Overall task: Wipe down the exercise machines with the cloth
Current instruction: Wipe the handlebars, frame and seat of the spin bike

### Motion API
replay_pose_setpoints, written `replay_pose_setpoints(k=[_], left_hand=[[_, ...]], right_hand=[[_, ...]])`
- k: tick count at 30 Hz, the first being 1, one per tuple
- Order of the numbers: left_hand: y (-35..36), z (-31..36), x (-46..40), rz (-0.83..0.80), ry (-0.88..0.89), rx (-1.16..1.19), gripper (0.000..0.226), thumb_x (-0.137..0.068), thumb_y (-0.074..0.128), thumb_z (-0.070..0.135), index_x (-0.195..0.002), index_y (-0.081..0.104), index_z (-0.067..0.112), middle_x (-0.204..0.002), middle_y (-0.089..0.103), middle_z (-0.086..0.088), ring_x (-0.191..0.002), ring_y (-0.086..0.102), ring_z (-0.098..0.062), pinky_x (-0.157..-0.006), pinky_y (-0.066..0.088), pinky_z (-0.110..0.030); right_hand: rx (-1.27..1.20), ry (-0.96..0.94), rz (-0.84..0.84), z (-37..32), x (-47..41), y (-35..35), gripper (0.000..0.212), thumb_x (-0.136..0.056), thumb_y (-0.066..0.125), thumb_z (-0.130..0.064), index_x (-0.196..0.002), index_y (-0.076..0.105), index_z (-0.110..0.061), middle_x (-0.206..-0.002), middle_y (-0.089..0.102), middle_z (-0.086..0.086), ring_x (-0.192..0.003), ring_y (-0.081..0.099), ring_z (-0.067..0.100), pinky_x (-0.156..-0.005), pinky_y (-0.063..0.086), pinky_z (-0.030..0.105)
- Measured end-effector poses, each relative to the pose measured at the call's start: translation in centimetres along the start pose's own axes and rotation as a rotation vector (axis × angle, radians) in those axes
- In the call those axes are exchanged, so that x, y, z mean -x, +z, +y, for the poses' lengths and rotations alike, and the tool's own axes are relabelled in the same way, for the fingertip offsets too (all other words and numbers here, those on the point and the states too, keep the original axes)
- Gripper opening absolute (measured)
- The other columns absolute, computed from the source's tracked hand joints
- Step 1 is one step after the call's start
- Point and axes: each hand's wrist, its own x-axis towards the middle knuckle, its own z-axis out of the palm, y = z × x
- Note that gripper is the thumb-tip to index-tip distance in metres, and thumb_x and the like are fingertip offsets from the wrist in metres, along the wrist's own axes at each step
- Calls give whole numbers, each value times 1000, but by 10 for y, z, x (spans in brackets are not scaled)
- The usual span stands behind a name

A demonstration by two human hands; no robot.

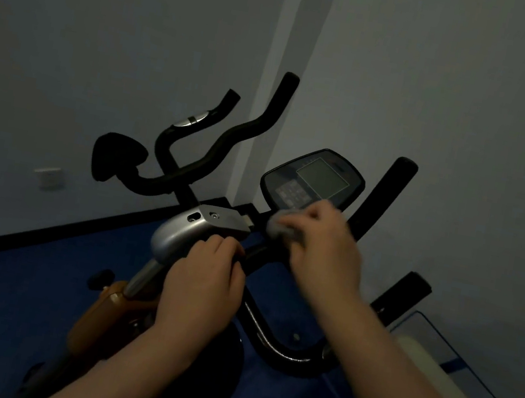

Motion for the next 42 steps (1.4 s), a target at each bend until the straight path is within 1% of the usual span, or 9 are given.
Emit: replay_pose_setpoints(k=[2,7,12,18,23,28,33,39,42], left_hand=[[0,0,0,-13,-2,2,14,-95,46,30,-105,55,28,-97,51,12,-86,51,-7,-67,48,-30],[-2,0,-1,-8,2,2,11,-95,46,30,-103,54,28,-96,51,13,-86,50,-6,-68,46,-28],[-1,-2,0,-13,11,-7,12,-95,46,29,-104,54,27,-97,51,11,-86,49,-8,-67,43,-28],[0,-2,-1,-18,10,-2,11,-95,46,29,-103,54,27,-96,51,11,-87,49,-8,-68,45,-30],[-1,-3,-1,-29,9,2,12,-95,46,29,-103,54,28,-96,50,11,-86,48,-7,-67,44,-29],[-1,-2,-1,-26,-1,4,12,-95,46,28,-103,55,27,-98,52,11,-88,50,-8,-70,46,-31],[-1,-2,0,-36,-11,-7,11,-95,45,29,-103,53,28,-96,51,11,-86,48,-8,-67,44,-30],[-2,0,0,-17,-13,5,11,-95,46,28,-102,55,27,-95,53,11,-86,50,-8,-69,47,-32],[-1,-1,0,-22,-31,-3,10,-95,45,29,-99,54,28,-92,51,12,-84,50,-8,-64,42,-28]], right_hand=[[-28,-65,-71,-3,9,11,36,-87,65,-13,-115,66,-36,-109,46,-6,-103,44,13,-79,42,25],[17,137,-5,26,-6,-11,29,-90,63,-16,-111,69,-34,-100,44,-7,-95,40,9,-68,39,26],[-23,-61,-52,-7,10,14,34,-86,67,-12,-112,68,-34,-104,46,-6,-98,47,15,-72,42,26],[37,133,35,15,-3,-8,27,-90,63,-16,-111,69,-32,-98,42,-7,-92,38,9,-67,38,26],[-20,-49,-91,-8,10,14,36,-87,67,-14,-113,67,-38,-105,45,-7,-100,44,13,-74,42,27],[61,174,33,23,-7,-12,27,-90,63,-16,-109,69,-34,-98,42,-7,-90,38,9,-63,35,24],[9,-83,-81,-12,12,10,34,-86,66,-14,-113,68,-35,-105,46,-5,-100,46,16,-73,37,25],[48,113,74,20,-2,-9,29,-88,66,-14,-110,69,-32,-98,42,-7,-90,38,9,-66,35,25],[16,-65,-3,-12,5,7,31,-86,66,-12,-111,69,-30,-104,48,-2,-96,46,17,-72,43,30]])
